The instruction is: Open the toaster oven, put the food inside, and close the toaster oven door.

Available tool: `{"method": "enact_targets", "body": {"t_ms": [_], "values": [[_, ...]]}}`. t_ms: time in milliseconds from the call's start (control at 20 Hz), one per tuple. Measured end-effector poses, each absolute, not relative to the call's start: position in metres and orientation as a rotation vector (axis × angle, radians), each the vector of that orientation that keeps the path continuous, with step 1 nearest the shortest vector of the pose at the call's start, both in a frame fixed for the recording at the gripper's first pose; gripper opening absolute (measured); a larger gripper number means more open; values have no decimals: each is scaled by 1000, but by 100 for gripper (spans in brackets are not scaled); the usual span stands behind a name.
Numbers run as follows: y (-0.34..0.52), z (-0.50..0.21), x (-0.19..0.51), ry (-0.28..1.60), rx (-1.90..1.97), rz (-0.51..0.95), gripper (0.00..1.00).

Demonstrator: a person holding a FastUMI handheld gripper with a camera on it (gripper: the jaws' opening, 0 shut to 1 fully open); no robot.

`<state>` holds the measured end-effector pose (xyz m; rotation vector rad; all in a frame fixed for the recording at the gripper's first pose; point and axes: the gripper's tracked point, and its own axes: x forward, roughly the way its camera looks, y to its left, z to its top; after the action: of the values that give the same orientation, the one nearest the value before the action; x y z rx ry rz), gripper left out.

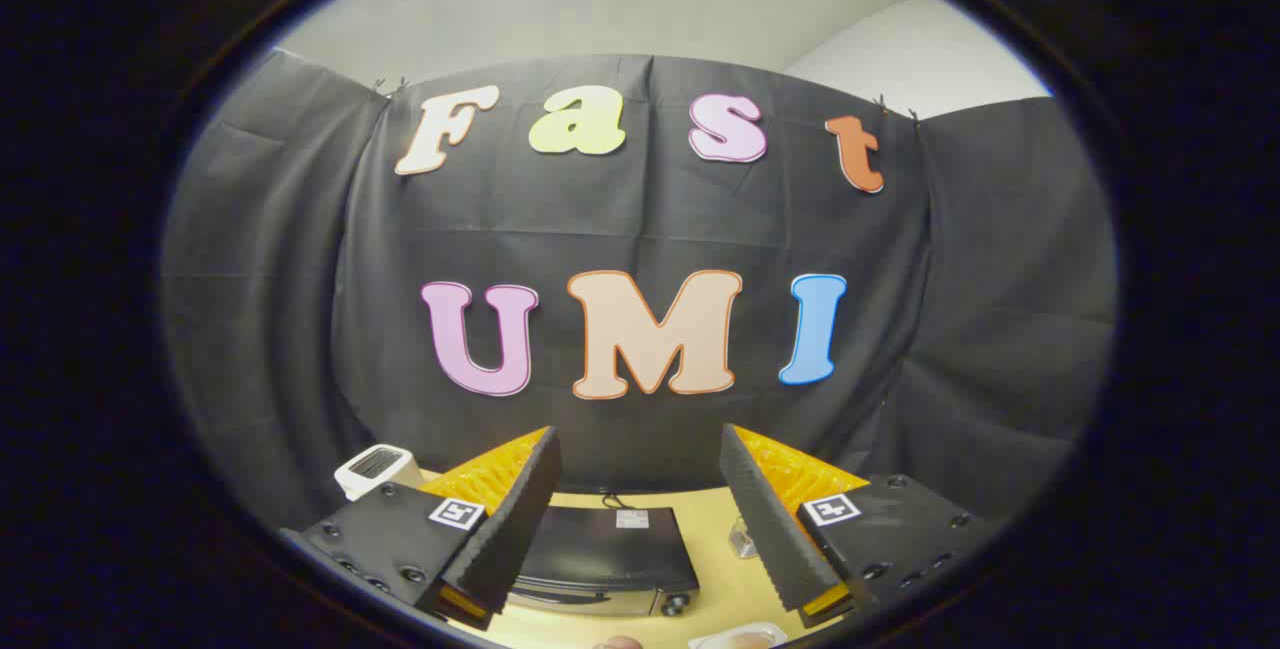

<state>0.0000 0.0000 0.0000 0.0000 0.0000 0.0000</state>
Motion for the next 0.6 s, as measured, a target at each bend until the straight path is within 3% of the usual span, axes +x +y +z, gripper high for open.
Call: {"method": "enact_targets", "body": {"t_ms": [600], "values": [[-3,5,9,-20,107,-5,99]]}}
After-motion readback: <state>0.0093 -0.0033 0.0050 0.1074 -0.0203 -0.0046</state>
